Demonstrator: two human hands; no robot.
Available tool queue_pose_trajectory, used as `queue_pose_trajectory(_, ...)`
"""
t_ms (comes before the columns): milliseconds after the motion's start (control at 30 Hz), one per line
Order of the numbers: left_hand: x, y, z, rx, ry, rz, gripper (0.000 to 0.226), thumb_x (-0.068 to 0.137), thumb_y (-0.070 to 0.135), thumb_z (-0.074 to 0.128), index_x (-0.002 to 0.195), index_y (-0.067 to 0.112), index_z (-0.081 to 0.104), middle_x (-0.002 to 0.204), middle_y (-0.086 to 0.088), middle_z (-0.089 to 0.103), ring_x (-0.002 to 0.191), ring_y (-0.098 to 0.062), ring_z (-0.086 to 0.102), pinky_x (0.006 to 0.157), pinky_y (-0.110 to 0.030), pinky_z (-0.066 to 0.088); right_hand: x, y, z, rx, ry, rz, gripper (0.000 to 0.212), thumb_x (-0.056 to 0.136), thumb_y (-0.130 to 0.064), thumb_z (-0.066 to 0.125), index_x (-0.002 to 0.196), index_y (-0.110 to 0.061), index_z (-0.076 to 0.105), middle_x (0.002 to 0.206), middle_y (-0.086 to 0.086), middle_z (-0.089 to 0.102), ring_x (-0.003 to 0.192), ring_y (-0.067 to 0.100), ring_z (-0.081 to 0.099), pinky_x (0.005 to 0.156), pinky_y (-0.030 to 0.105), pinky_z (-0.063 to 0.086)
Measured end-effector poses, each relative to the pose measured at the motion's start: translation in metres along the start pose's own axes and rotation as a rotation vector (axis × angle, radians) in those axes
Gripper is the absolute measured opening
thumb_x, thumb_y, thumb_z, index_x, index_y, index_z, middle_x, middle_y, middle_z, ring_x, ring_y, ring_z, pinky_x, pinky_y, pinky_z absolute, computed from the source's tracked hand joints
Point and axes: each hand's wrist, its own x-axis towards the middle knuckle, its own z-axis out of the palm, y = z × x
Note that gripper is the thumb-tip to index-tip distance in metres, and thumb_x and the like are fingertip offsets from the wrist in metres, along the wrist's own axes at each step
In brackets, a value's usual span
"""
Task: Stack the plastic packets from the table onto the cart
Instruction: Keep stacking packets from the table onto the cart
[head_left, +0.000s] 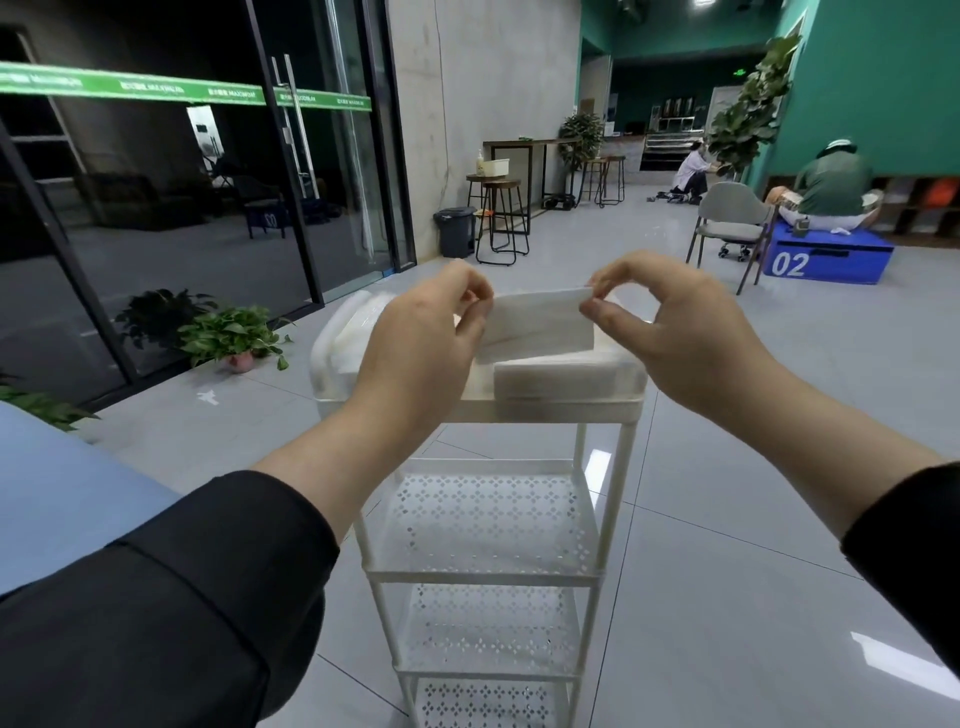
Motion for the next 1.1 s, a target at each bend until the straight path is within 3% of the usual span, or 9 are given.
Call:
queue_pose_trajectory(67, -0.001, 0.001, -0.010, -0.039, 0.010, -0.019, 0.008, 0.101, 0.020, 0.061, 0.108, 0.019, 0.065, 0.091, 0.011, 0.066, 0.085, 0.000, 0.056, 0.080, -0.022, 0.048, 0.006, -0.014, -0.001, 0.113, 0.021, 0.032, 0.005, 0.095, -0.031, 0.067, 0.093, -0.028, 0.065, 0.098, -0.012, 0.069, 0.095, -0.003, 0.061, 0.088, 0.006, 0.043)
queue_pose_trajectory(133, -0.004, 0.001, -0.023, -0.064, -0.002, -0.054, 0.015, 0.099, 0.024, 0.064, 0.114, 0.022, 0.066, 0.088, 0.016, 0.064, 0.083, 0.005, 0.056, 0.077, -0.017, 0.045, 0.010, -0.031, 0.000, 0.261, 0.022, 0.040, 0.007, 0.095, -0.024, 0.068, 0.091, -0.028, 0.064, 0.091, -0.006, 0.070, 0.090, 0.005, 0.067, 0.090, 0.024, 0.054)
queue_pose_trajectory(233, -0.021, -0.002, -0.058, -0.064, 0.006, -0.109, 0.003, 0.099, 0.026, 0.064, 0.099, 0.027, 0.067, 0.085, 0.015, 0.063, 0.076, 0.002, 0.056, 0.067, -0.013, 0.040, 0.011, -0.067, 0.012, 0.435, -0.044, 0.044, 0.006, 0.095, -0.019, 0.068, 0.095, -0.022, 0.063, 0.086, 0.006, 0.072, 0.084, 0.022, 0.069, 0.080, 0.038, 0.058)
queue_pose_trajectory(367, -0.077, -0.020, -0.142, -0.094, 0.094, -0.239, 0.012, 0.101, 0.025, 0.061, 0.094, 0.018, 0.067, 0.077, 0.001, 0.066, 0.065, -0.005, 0.052, 0.061, -0.019, 0.042, 0.008, -0.136, 0.059, 0.652, -0.185, 0.021, 0.007, 0.092, -0.011, 0.070, 0.097, -0.015, 0.065, 0.085, 0.010, 0.073, 0.083, 0.034, 0.071, 0.082, 0.048, 0.059)
queue_pose_trajectory(533, -0.191, -0.055, -0.279, 0.118, 0.189, -0.423, 0.013, 0.103, 0.028, 0.059, 0.095, 0.022, 0.068, 0.079, -0.001, 0.069, 0.075, -0.023, 0.066, 0.072, -0.042, 0.052, -0.017, -0.265, 0.165, 0.819, -0.424, -0.078, 0.004, 0.094, -0.014, 0.068, 0.090, -0.012, 0.068, 0.079, 0.007, 0.073, 0.074, 0.022, 0.070, 0.075, 0.044, 0.059)
queue_pose_trajectory(733, -0.353, -0.080, -0.445, 0.537, 0.405, -0.814, 0.011, 0.101, 0.038, 0.055, 0.106, 0.033, 0.063, 0.095, 0.011, 0.068, 0.087, -0.006, 0.063, 0.076, -0.026, 0.049, -0.068, -0.446, 0.278, 1.043, -0.657, -0.043, 0.018, 0.093, -0.008, 0.065, 0.078, -0.016, 0.070, 0.069, 0.000, 0.067, 0.065, 0.017, 0.062, 0.071, 0.040, 0.060)
queue_pose_trajectory(933, -0.444, -0.099, -0.537, 0.922, 0.107, -1.294, 0.060, 0.096, 0.055, 0.055, 0.150, 0.032, 0.039, 0.153, 0.002, 0.044, 0.139, -0.024, 0.043, 0.111, -0.043, 0.038, -0.107, -0.559, 0.350, 1.021, -1.059, 0.057, 0.019, 0.094, -0.017, 0.067, 0.095, 0.001, 0.073, 0.079, 0.010, 0.066, 0.068, 0.018, 0.057, 0.069, 0.033, 0.059)
queue_pose_trajectory(1033, -0.455, -0.116, -0.548, 0.959, -0.084, -1.401, 0.077, 0.087, 0.076, 0.049, 0.150, 0.033, 0.036, 0.154, 0.003, 0.042, 0.140, -0.025, 0.040, 0.109, -0.046, 0.033, -0.122, -0.587, 0.376, 0.879, -1.048, -0.013, 0.024, 0.093, -0.024, 0.069, 0.087, -0.001, 0.069, 0.079, 0.014, 0.066, 0.067, 0.020, 0.058, 0.068, 0.038, 0.056)
queue_pose_trajectory(1100, -0.457, -0.124, -0.544, 0.947, -0.171, -1.425, 0.086, 0.080, 0.087, 0.042, 0.147, 0.033, 0.039, 0.150, 0.004, 0.043, 0.140, -0.022, 0.039, 0.110, -0.049, 0.027, -0.135, -0.590, 0.391, 0.797, -1.045, -0.058, 0.032, 0.091, -0.028, 0.070, 0.071, -0.006, 0.058, 0.061, 0.002, 0.052, 0.058, 0.018, 0.047, 0.056, 0.028, 0.042)
